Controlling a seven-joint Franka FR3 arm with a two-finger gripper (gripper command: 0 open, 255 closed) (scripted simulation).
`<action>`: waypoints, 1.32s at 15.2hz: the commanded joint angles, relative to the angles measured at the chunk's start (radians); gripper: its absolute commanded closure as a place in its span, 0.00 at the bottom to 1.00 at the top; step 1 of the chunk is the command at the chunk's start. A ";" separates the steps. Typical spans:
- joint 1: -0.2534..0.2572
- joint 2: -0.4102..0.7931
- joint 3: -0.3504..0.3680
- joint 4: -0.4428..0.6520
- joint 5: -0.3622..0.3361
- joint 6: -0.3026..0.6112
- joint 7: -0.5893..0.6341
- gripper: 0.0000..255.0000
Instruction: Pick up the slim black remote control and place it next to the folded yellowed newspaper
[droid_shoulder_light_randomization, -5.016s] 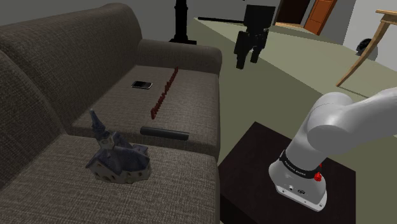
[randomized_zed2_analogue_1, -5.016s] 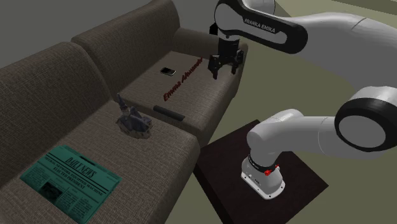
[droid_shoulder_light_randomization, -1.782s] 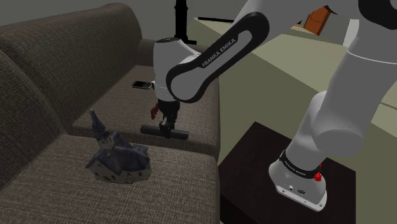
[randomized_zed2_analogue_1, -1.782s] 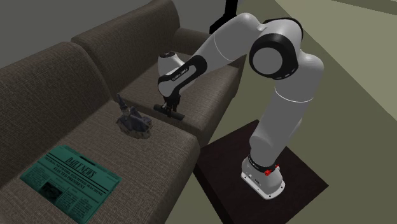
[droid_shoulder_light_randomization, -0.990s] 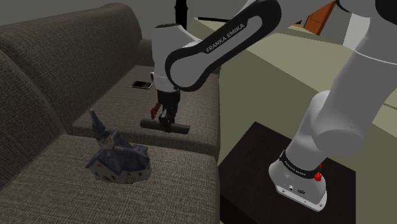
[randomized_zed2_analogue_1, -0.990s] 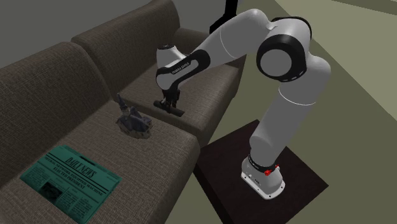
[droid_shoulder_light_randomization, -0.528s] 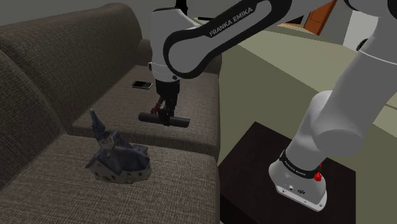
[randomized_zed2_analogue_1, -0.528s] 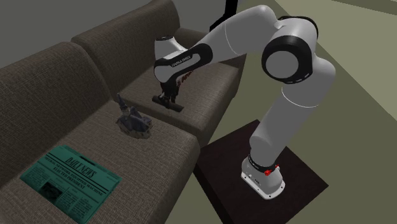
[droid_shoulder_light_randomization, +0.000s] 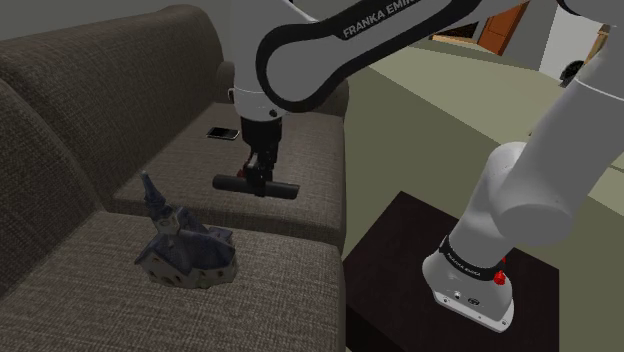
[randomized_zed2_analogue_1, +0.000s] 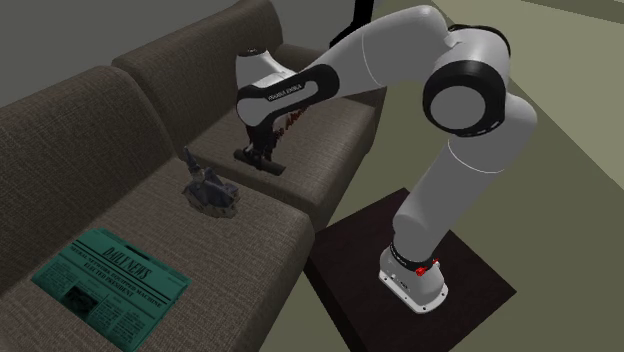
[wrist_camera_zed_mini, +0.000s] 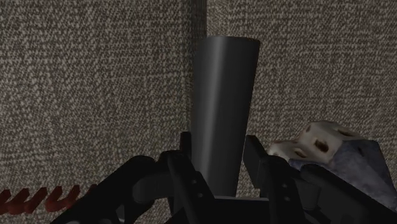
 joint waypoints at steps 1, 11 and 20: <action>0.023 -0.035 0.025 -0.031 0.016 0.002 0.039 1.00; 0.139 -0.097 0.170 -0.086 0.069 0.025 0.265 1.00; 0.229 -0.057 0.319 -0.038 0.064 0.043 0.508 1.00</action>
